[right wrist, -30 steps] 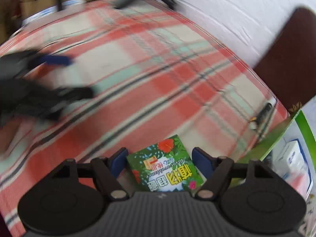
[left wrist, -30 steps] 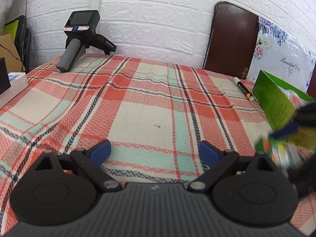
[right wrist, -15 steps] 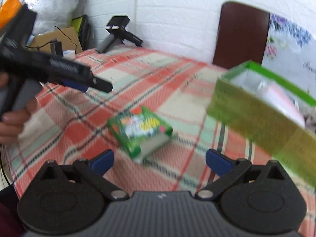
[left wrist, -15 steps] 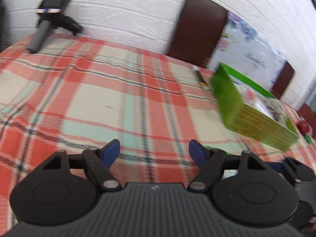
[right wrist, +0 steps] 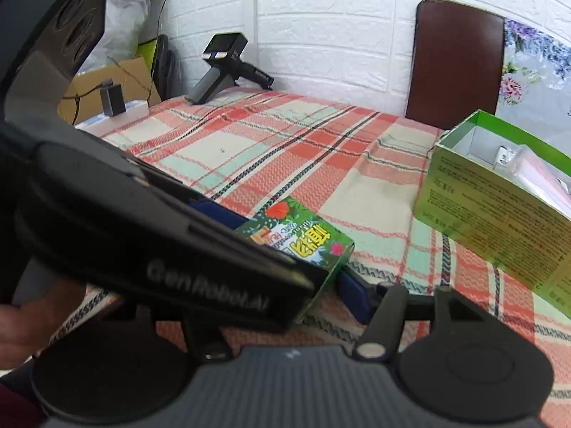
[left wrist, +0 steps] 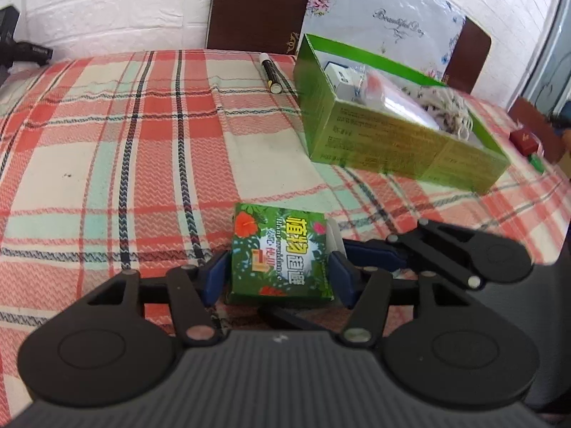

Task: Organize objects
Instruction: 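Carry the snack packet into the green box and release it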

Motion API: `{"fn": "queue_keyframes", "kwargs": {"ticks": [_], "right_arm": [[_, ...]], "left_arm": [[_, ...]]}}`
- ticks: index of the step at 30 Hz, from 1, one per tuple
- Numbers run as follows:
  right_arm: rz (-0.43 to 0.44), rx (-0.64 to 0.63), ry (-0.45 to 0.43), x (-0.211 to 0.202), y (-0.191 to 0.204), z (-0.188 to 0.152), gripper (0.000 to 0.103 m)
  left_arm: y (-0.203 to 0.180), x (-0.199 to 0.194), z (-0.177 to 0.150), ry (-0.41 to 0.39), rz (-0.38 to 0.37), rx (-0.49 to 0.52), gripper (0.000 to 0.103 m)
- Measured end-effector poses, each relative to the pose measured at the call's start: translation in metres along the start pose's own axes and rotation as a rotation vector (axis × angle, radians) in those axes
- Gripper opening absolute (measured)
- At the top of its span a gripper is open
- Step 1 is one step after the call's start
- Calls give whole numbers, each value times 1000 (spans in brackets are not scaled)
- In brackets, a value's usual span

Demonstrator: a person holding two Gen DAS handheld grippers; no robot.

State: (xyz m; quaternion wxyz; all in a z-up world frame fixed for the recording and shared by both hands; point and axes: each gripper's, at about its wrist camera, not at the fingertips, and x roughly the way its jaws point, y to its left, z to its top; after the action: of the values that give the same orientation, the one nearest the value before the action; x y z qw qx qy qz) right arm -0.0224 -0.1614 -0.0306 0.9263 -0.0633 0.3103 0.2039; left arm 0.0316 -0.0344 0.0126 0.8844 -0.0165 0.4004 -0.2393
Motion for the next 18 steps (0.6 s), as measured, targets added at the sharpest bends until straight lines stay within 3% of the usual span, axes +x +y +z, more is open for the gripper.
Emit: {"fn": "queue_keyframes", "kwargs": {"ticks": [2,8,18], "right_arm": [[-31,-25,-62,-10,0,1,59],[-164,-71,-210,-31,-20,21,60],[-326,-66,-239,-19,-88,49,60]], "left_arm": [[-2,-8,11,-27,-20,-18,62],[-34,-16,53,-123,-45,74,62],[-71,31,115,-165,-109,123,62]]}}
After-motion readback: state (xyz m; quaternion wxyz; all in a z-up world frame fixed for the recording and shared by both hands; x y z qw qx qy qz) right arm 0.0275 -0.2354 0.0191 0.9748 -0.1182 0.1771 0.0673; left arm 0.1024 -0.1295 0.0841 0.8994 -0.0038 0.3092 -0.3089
